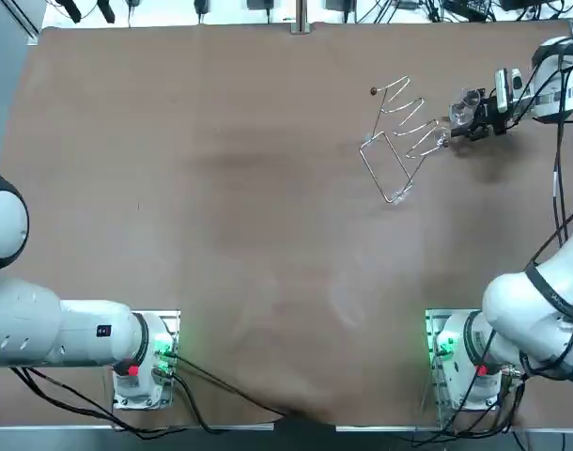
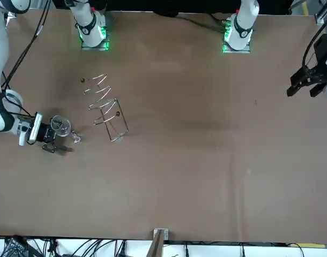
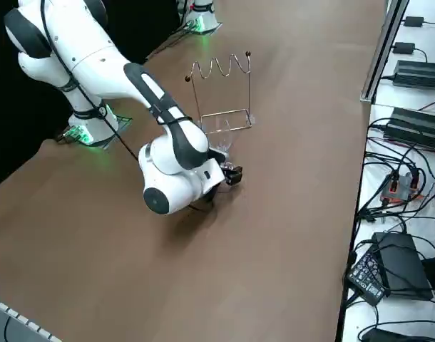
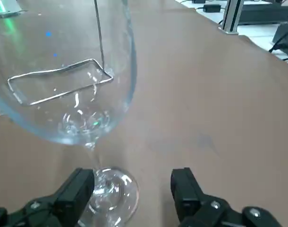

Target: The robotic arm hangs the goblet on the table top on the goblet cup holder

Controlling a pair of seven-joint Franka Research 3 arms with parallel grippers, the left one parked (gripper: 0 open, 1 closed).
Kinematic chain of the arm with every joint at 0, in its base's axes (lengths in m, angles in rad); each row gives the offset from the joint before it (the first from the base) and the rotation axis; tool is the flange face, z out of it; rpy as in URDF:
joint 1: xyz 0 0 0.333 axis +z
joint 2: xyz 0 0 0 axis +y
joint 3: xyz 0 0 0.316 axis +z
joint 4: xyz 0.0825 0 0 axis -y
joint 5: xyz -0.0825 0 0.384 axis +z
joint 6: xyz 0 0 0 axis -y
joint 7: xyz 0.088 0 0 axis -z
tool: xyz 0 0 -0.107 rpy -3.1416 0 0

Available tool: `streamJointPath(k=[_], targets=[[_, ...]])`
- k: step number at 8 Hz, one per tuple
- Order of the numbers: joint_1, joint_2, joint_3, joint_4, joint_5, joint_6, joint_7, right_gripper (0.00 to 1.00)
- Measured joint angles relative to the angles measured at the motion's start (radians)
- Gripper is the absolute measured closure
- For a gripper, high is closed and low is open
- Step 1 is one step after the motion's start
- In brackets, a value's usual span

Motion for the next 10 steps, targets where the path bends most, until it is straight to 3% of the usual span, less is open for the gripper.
streamJointPath(k=[10], targets=[[0.031, 0.000, 0.001, -0.017, 0.038, 0.002, -0.019, 0.00]])
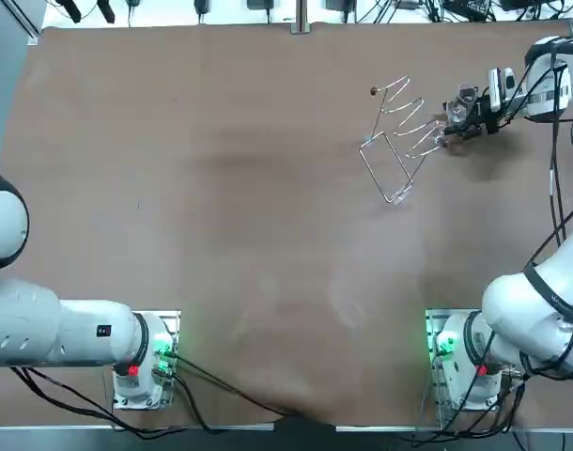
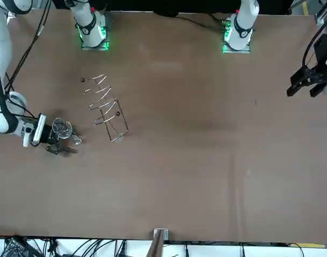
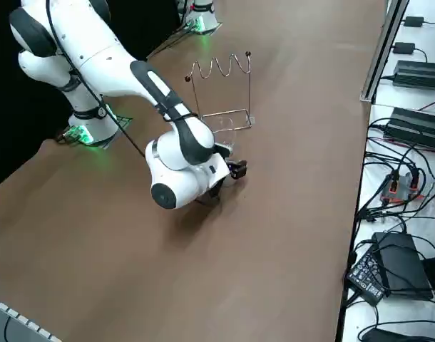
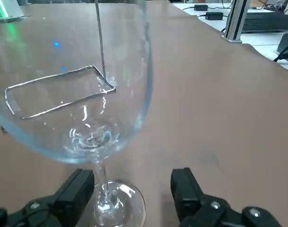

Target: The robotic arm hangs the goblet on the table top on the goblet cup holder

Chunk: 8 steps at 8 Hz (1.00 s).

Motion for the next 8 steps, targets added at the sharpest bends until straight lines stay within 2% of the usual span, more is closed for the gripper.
streamJointPath(k=[4, 8], targets=[[0.010, 0.000, 0.000, -0.006, 0.007, 0.005, -0.009, 0.01], [0.010, 0.000, 0.000, -0.014, 0.012, 0.017, -0.010, 0.10]])
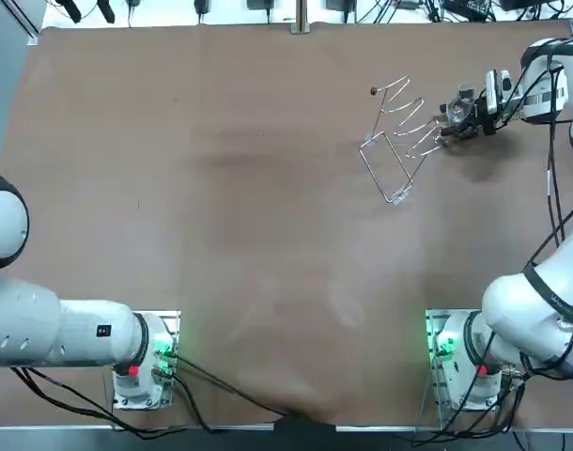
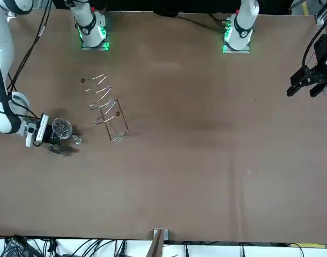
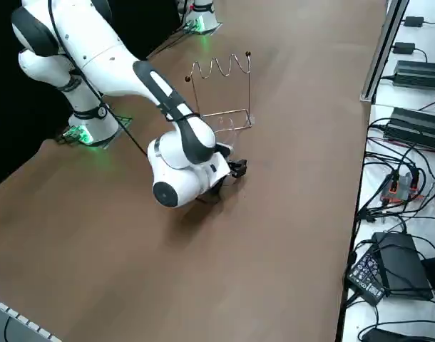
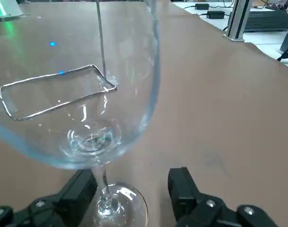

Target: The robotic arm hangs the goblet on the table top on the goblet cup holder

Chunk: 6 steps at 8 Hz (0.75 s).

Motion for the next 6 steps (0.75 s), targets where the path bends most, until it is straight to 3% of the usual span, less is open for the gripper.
streamJointPath(k=[6], targets=[[0.008, 0.000, 0.000, -0.016, 0.014, 0.007, -0.003, 0.19]])
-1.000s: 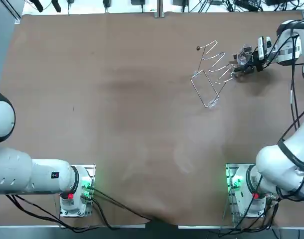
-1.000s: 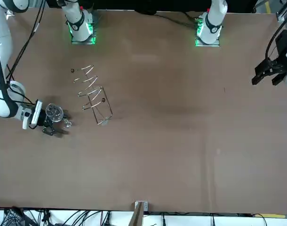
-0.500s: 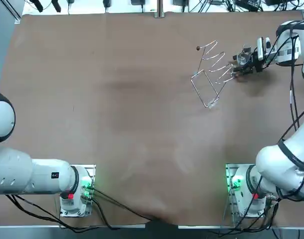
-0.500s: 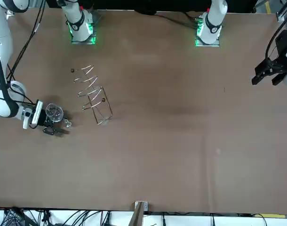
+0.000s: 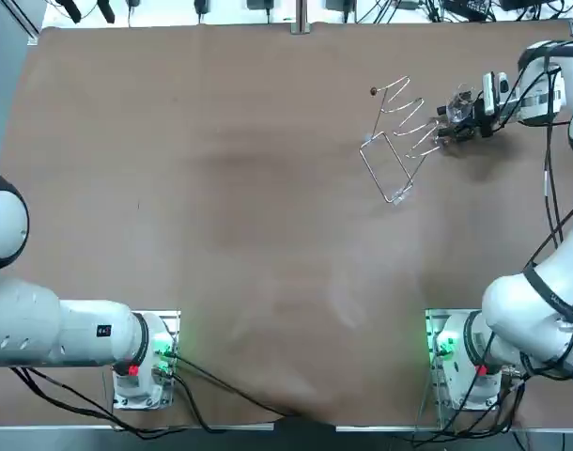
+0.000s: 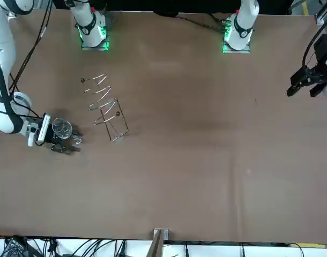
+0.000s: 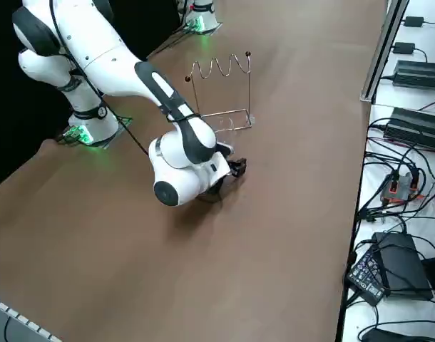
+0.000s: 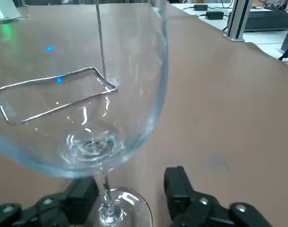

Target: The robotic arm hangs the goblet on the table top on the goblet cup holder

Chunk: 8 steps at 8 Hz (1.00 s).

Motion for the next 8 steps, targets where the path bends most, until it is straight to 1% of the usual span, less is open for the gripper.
streamJointPath(k=[5, 7, 8], targets=[[-0.006, 0.000, -0.003, -0.004, 0.000, 0.000, -0.001, 0.19], [-0.008, 0.000, -0.005, -0.005, 0.000, 0.000, -0.001, 0.24], [-0.008, 0.000, -0.005, -0.005, 0.001, 0.000, -0.002, 0.32]])
